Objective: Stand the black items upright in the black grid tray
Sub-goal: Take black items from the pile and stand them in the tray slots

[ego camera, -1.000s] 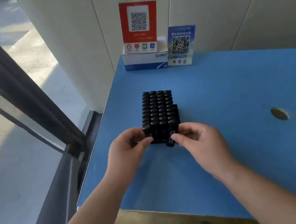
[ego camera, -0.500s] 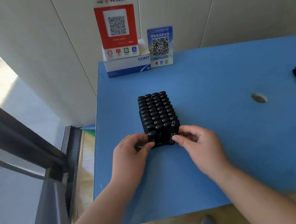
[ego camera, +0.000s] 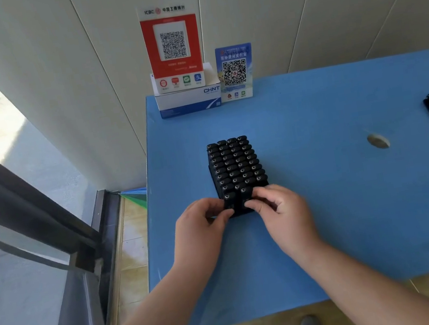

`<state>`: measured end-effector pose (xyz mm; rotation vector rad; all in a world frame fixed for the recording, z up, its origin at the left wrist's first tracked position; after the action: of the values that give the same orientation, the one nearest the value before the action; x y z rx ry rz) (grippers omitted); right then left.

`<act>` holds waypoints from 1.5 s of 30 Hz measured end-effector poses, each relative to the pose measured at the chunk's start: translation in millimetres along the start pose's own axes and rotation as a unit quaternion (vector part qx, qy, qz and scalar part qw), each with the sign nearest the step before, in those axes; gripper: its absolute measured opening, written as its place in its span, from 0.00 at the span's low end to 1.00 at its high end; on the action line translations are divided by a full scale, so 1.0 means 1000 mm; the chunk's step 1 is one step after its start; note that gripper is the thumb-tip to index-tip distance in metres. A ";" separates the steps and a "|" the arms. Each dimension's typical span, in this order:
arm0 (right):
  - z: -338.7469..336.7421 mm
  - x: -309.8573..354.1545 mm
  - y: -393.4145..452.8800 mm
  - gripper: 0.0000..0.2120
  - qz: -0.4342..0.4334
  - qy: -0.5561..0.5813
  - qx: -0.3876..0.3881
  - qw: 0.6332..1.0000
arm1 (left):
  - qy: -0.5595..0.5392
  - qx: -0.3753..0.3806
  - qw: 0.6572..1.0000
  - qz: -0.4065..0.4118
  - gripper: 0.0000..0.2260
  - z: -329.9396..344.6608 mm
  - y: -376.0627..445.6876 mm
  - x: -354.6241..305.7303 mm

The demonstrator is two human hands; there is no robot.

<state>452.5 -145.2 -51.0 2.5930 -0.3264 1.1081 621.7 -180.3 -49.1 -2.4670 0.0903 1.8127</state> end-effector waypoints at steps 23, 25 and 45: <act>0.002 0.005 -0.001 0.06 -0.054 -0.110 0.007 0.992 | -0.005 0.011 1.000 -0.001 0.04 0.001 0.001 0.003; 0.003 0.006 -0.001 0.06 -0.051 -0.109 0.010 0.993 | -0.005 0.011 1.000 -0.005 0.04 0.001 0.001 0.002; -0.137 -0.050 -0.037 0.10 0.039 -0.240 -0.057 0.968 | 0.141 0.210 0.953 0.168 0.11 0.074 -0.042 -0.061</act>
<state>340.0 -57.4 -4.0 2.7329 -0.5837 0.4488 536.8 -131.3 -11.6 -2.4693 0.8655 1.3302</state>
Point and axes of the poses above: each hand's wrist, its own y-axis towards the middle knuckle, its own z-axis out of the palm, x = y × z, the point moved 3 cm from there along y, towards the middle knuckle, and after that the axes turned 14 degrees about -y, right-handed, at the moved point
